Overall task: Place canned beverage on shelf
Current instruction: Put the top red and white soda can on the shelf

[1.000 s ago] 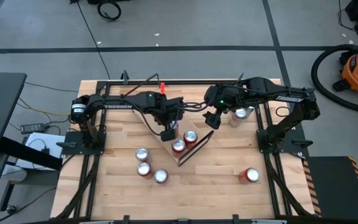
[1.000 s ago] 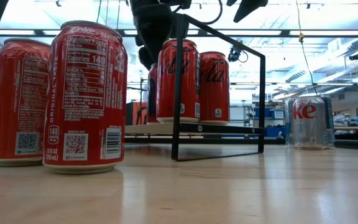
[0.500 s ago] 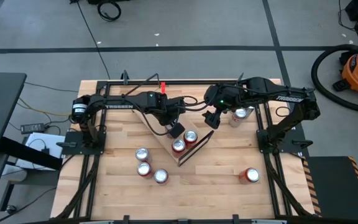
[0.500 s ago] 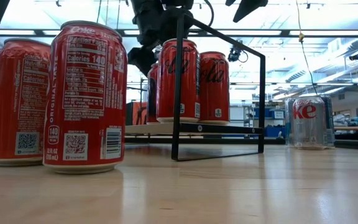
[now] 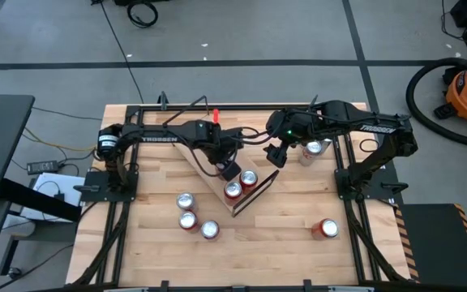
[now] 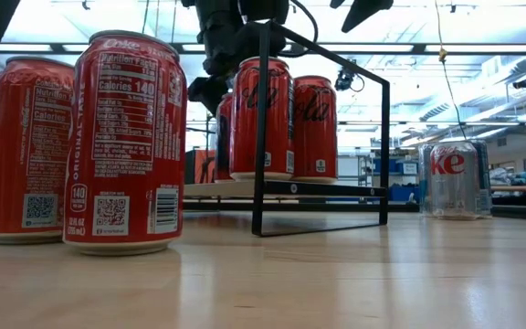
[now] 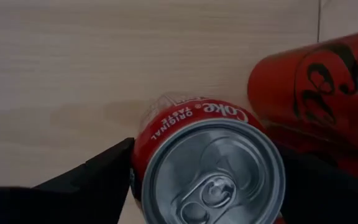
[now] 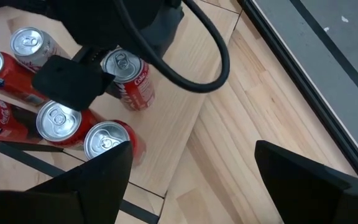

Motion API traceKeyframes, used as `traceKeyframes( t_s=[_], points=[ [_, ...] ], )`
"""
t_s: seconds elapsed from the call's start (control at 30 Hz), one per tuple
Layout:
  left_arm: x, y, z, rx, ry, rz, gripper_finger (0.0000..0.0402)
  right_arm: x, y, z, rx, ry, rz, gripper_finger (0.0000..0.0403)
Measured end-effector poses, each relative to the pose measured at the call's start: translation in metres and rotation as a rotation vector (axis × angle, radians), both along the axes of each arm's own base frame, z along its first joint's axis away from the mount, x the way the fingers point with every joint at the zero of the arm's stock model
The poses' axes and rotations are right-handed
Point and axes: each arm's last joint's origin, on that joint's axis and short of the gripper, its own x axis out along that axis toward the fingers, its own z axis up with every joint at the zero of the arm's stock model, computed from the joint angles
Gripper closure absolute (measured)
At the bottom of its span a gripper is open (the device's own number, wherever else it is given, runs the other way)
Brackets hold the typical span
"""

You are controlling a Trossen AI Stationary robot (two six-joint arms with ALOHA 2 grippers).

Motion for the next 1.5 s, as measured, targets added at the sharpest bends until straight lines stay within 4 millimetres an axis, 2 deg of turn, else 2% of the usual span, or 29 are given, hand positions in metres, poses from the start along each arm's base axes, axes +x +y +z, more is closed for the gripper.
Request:
traceKeyframes(
  t_s=[0.1,0.23,0.57,0.73,0.9,1.03,1.33,1.5],
  points=[
    [0.000,0.003,0.000,0.025,0.002,-0.108,0.0090,0.000,0.000,0.000,0.000,0.000,0.000,0.0055],
    [-0.002,0.009,0.000,0.047,-0.003,-0.346,0.0084,0.000,0.000,0.000,0.000,0.000,0.001,0.0055],
    [-0.003,0.012,0.001,0.283,-0.006,-1.079,0.0073,0.000,0.000,0.000,-0.004,0.003,0.008,0.0055],
    [-0.002,0.012,0.001,0.353,-0.005,-1.244,0.0072,0.000,0.000,0.000,-0.004,0.004,0.011,0.0055],
    [-0.002,0.013,0.001,0.353,-0.004,-1.240,0.0072,0.000,0.000,0.000,-0.012,0.007,0.022,0.0055],
    [-0.002,0.013,0.001,0.331,-0.003,-1.168,0.0072,0.000,0.000,0.000,-0.010,0.010,0.033,0.0055],
    [0.002,0.016,0.001,0.239,-0.045,-0.825,0.0072,-0.006,-0.001,0.000,-0.007,0.047,0.064,0.0055],
    [0.006,0.017,0.002,0.210,-0.082,-0.700,0.0072,-0.009,-0.005,0.001,-0.015,0.049,0.062,0.0055]
  ],
)
